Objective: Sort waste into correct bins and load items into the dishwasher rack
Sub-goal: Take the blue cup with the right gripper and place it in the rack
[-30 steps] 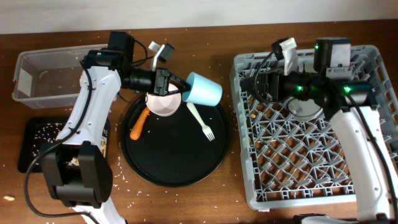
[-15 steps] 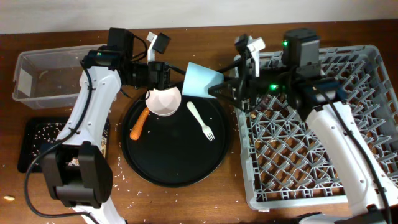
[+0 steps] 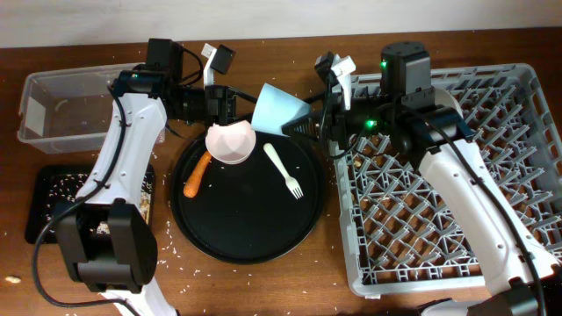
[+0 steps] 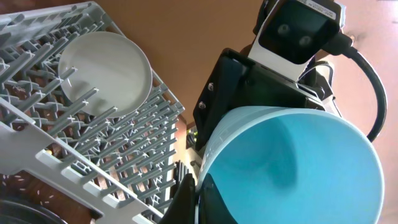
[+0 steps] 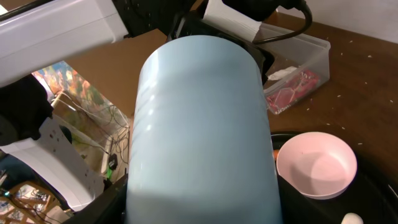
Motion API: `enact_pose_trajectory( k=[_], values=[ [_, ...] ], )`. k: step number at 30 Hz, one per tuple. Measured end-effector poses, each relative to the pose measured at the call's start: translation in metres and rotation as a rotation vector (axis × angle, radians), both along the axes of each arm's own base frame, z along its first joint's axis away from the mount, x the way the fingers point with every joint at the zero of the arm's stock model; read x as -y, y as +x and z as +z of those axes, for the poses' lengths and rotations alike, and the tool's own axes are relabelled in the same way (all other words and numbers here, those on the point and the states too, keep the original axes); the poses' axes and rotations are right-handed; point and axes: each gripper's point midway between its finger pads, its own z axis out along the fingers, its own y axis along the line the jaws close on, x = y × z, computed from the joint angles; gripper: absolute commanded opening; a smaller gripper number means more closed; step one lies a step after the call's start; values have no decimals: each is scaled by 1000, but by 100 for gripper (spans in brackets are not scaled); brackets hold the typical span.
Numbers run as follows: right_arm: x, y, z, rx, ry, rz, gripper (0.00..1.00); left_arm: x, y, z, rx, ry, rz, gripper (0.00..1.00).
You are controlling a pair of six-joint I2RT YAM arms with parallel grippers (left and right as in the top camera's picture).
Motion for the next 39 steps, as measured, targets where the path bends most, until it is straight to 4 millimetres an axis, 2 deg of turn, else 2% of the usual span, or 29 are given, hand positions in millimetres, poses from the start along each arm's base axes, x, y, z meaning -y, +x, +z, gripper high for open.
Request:
enact_pose_trajectory(
  k=[1,3,6,8,9,12,13,15,18,19,21,23,27,29,33,35,36,37,39],
  values=[
    [0,1,0,1,0,-1,53,0,0,0,2,1,0,38],
    [-1,1,-1,-3,-2,-2,54,3,-1,-1,4,4,-6,52],
    [11,11,-4,-22,-2,-41,54,4,-2,-2,4,13,-8,55],
    [35,24,-6,-51,-2,-105,54,4,-1,-4,6,24,-3,56],
    [50,32,-8,-61,-7,-151,54,4,0,-6,9,34,1,56],
    [109,57,-31,-186,-68,-371,52,4,2,-15,12,88,17,56],
    [121,60,-37,-226,-86,-423,52,4,4,-18,15,106,23,56],
    [152,61,-62,-362,-161,-569,52,1,9,-33,23,192,51,56],
    [186,35,-100,-576,-375,-740,52,-7,16,-60,24,358,102,56],
    [201,25,-105,-618,-480,-808,52,-13,20,-72,27,436,126,57],
    [227,11,-100,-640,-632,-925,51,-23,25,-89,32,548,159,56],
    [243,3,-100,-638,-735,-996,51,-28,28,-97,39,601,176,57],
    [243,2,-110,-615,-858,-1019,51,-33,30,-103,43,648,190,57],
    [238,7,-132,-648,-938,-983,51,-35,30,-105,40,662,193,57],
    [239,9,-175,-763,-1038,-926,52,-37,30,-108,35,683,197,57],
    [236,9,-181,-784,-1044,-909,53,-38,29,-109,32,688,197,57],
    [236,10,-184,-787,-1046,-906,56,-38,30,-109,34,690,198,57],
    [236,12,-188,-795,-1049,-906,74,-38,30,-109,34,690,198,57],
    [235,13,-189,-798,-1043,-903,91,-39,29,-109,33,693,198,57]
  ],
)
